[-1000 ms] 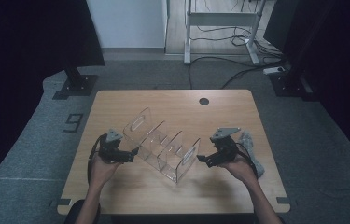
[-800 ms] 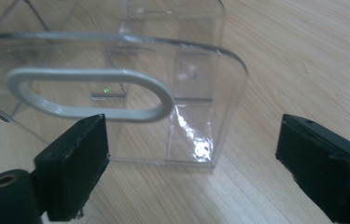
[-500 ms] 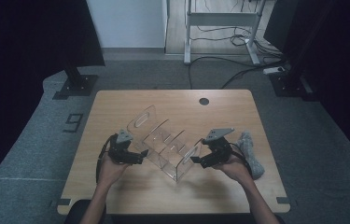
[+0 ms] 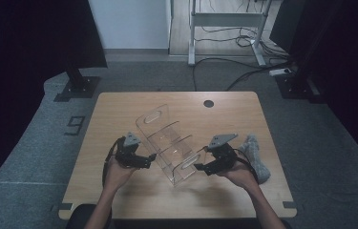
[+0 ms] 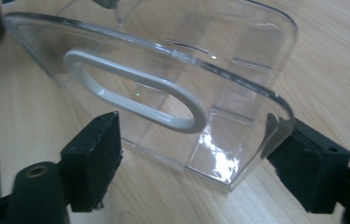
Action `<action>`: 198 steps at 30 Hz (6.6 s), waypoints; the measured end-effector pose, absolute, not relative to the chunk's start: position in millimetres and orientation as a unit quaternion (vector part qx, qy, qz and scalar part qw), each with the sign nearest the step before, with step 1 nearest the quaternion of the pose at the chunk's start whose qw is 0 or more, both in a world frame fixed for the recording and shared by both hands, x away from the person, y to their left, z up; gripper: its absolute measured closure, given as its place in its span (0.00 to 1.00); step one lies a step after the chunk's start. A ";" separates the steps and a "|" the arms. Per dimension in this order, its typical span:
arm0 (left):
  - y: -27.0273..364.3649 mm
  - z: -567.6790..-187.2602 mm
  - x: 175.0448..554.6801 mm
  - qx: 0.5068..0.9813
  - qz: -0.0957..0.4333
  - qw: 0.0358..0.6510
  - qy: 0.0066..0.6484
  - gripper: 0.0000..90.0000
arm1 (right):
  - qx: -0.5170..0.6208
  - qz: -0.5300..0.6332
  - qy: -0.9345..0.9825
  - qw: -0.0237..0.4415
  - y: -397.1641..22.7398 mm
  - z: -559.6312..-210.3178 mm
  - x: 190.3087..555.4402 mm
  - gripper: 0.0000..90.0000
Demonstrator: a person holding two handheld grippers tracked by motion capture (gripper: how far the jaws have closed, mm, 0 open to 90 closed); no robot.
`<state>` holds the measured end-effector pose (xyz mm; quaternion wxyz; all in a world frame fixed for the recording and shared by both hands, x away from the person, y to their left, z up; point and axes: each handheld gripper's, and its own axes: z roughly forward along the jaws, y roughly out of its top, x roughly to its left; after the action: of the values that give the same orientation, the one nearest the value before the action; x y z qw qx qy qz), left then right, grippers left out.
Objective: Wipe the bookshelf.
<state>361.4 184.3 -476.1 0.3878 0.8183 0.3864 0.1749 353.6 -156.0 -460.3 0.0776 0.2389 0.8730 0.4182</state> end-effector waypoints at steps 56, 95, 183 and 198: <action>190.2 -482.6 358.5 0.824 0.148 0.386 0.387 0.00 | 0.213 0.426 0.875 0.086 -153.5 -443.2 336.4 0.89; 183.0 -479.8 341.2 0.829 0.154 0.398 0.362 0.04 | 0.285 0.392 0.866 0.128 -153.9 -457.9 370.6 0.61; 164.5 -474.3 329.1 0.832 0.161 0.390 0.361 0.16 | 0.276 0.383 0.876 0.102 -143.7 -471.1 352.8 0.42; 184.0 -471.7 338.5 0.826 0.168 0.377 0.385 0.18 | 0.297 0.370 0.874 0.105 -168.8 -477.9 350.0 0.40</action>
<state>338.5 184.0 -471.7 0.3765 0.8257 0.3852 0.1676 350.0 -168.8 -477.9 0.1045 0.2972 0.8738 0.3703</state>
